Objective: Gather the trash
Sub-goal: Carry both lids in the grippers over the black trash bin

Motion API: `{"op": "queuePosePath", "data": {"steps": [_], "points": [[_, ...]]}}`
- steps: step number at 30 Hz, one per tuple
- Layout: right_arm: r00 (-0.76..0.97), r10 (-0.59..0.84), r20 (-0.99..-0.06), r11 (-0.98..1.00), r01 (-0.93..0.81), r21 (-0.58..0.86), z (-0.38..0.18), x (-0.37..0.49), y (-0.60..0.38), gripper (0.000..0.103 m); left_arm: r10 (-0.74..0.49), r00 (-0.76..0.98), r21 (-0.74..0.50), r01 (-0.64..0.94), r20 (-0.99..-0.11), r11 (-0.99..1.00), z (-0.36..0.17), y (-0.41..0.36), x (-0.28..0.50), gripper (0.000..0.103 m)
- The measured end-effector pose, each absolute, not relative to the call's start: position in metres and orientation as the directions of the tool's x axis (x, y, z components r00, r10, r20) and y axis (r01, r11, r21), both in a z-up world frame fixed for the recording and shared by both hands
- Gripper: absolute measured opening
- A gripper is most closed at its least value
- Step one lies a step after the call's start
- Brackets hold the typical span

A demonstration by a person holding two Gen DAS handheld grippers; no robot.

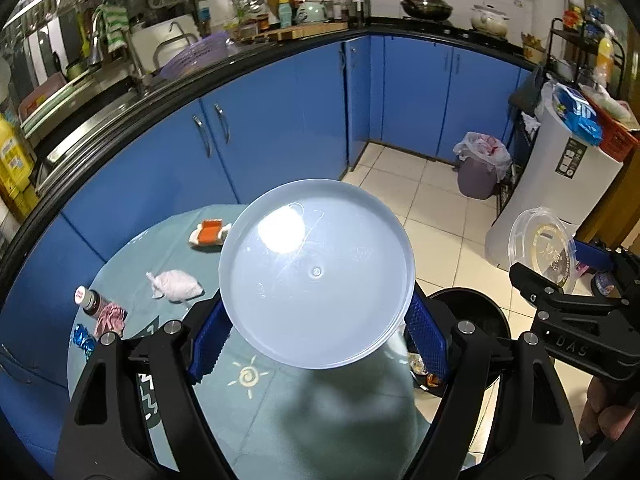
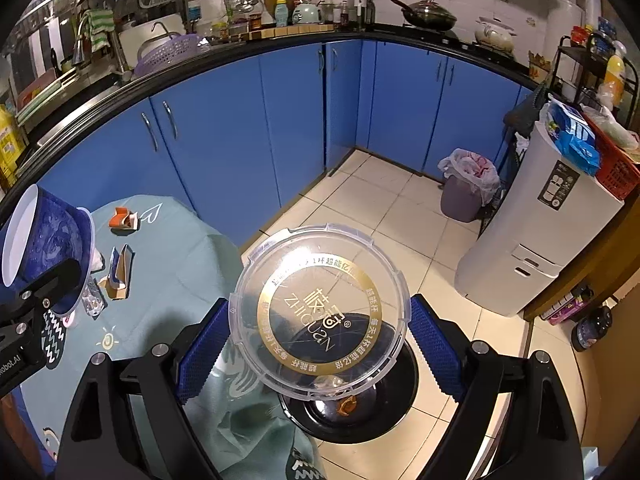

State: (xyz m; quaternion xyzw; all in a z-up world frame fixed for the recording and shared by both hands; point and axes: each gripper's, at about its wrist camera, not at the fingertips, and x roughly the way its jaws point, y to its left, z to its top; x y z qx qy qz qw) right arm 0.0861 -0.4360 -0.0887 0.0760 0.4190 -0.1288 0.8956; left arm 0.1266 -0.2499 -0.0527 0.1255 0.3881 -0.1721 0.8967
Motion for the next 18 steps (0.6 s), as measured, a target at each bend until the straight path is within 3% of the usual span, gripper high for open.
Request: {"op": "queuePosePath", "data": {"steps": [18], "points": [[0.627, -0.167, -0.76, 0.947, 0.317, 0.054, -0.088, 0.084, -0.454, 0.086, -0.23, 0.643, 0.11, 0.443, -0.731, 0.89, -0.047, -0.278, 0.122, 0.078]]}}
